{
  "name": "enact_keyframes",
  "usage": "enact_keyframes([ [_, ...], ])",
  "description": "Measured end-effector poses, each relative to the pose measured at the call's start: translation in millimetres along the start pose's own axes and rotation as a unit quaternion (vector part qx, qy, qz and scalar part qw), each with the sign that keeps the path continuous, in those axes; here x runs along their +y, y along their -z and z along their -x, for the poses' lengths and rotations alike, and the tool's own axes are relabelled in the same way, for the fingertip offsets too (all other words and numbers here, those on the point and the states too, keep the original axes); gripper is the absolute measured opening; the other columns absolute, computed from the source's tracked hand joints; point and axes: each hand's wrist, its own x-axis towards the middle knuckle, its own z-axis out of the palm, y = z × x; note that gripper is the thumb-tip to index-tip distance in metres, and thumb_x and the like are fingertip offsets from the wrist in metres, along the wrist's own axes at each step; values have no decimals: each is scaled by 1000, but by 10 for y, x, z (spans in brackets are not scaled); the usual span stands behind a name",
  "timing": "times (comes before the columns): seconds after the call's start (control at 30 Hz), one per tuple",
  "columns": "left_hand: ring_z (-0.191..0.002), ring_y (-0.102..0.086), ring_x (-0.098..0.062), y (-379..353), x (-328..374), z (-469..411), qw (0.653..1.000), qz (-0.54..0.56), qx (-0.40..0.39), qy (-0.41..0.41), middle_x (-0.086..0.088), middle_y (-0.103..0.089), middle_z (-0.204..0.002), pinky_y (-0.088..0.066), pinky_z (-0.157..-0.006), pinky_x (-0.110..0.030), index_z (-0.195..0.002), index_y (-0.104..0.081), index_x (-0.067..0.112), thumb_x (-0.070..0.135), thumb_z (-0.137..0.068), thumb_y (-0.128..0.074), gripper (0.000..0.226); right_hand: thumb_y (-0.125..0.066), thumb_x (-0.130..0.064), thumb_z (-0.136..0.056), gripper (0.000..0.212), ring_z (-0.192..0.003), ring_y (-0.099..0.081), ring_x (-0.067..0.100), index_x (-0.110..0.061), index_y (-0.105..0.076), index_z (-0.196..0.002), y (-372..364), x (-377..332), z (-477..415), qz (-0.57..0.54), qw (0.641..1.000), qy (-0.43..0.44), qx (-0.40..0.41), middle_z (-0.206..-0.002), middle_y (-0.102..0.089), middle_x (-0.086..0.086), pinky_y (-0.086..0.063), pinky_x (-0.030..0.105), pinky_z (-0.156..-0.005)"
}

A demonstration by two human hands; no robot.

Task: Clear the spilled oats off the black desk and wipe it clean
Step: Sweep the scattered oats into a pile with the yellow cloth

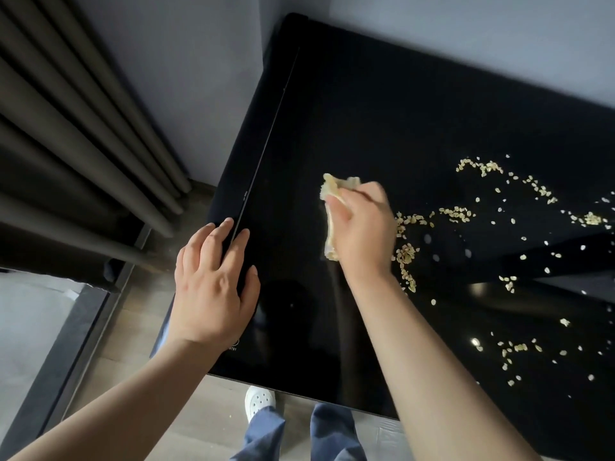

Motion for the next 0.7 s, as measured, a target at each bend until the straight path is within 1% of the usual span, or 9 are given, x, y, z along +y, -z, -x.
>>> enact_keyframes([
  [0.07, -133, -36, -36, -6, -13, -16, 1000, -3, 3, -1, -14, -46, -140, -30, -109, -48, -133, -55, 7, 28, -89, -50, 49, -70, -25, -84, 16, -71, -45, 0, -25, -76, -99, 186, 234, -14, 19, 999, -28, 24, -92, -55, -6, -31, 10, -66],
  [0.13, -132, -36, -36, -14, -33, -12, 1000, -6, 4, 3, -15, -47, -140, -30, -108, -49, -132, -55, 7, 28, -89, -49, 49, -69, -25, -84, 15, -73, -53, 11, -22, -77, -97, 380, 469, -24, 51, 996, -57, 36, -92, -58, 1, -29, 11, -66],
  [0.2, -132, -36, -36, -25, -41, -6, 1000, -6, 4, 6, -15, -47, -140, -31, -108, -49, -132, -55, 7, 29, -89, -48, 49, -67, -25, -86, 16, -80, -59, 19, -17, -77, -97, 573, 683, -62, 77, 992, -93, 40, -94, -60, 5, -30, 13, -69],
  [0.3, -132, -35, -36, -31, -39, -14, 1000, -6, 2, 14, -14, -46, -140, -30, -108, -49, -132, -55, 7, 30, -89, -47, 50, -64, -24, -88, 21, -88, -57, 18, -12, -75, -102, 807, 860, -125, 100, 984, -141, 47, -100, -61, 7, -31, 13, -76],
  [0.33, -132, -35, -36, -29, -46, -13, 1000, -6, 3, 16, -14, -46, -140, -30, -108, -50, -132, -55, 7, 30, -89, -47, 50, -64, -23, -89, 21, -87, -55, 14, -12, -75, -102, 862, 853, -133, 94, 983, -149, 51, -101, -61, 7, -29, 9, -76],
  [0.4, -132, -35, -37, -27, -56, -18, 1000, -5, 5, 16, -15, -46, -140, -30, -108, -49, -132, -55, 7, 30, -89, -47, 50, -64, -23, -88, 18, -83, -50, 7, -13, -76, -98, 914, 720, -103, 57, 985, -145, 68, -99, -61, 5, -28, 0, -73],
  [0.47, -133, -34, -37, -25, -49, -30, 1000, -2, 6, 16, -15, -46, -140, -29, -108, -49, -133, -54, 7, 30, -89, -46, 50, -67, -21, -86, 13, -79, -49, 3, -17, -77, -93, 892, 467, 20, 6, 990, -119, 74, -91, -58, -2, -30, -3, -71],
  [0.57, -133, -33, -36, -30, -33, -55, 1000, 1, 2, 19, -15, -45, -141, -29, -109, -50, -133, -54, 7, 31, -89, -45, 51, -73, -15, -81, 10, -74, -49, 3, -12, -77, -90, 704, 111, 408, -46, 996, -65, 39, -86, -58, -2, -34, -2, -70],
  [0.7, -133, -33, -36, -14, -4, -57, 1000, 2, -3, 17, -15, -44, -142, -29, -110, -50, -134, -53, 7, 31, -89, -45, 51, -74, -16, -83, 13, -79, -55, 3, -12, -75, -95, 474, -61, 981, -64, 997, -33, -13, -90, -59, -4, -43, 3, -67],
])
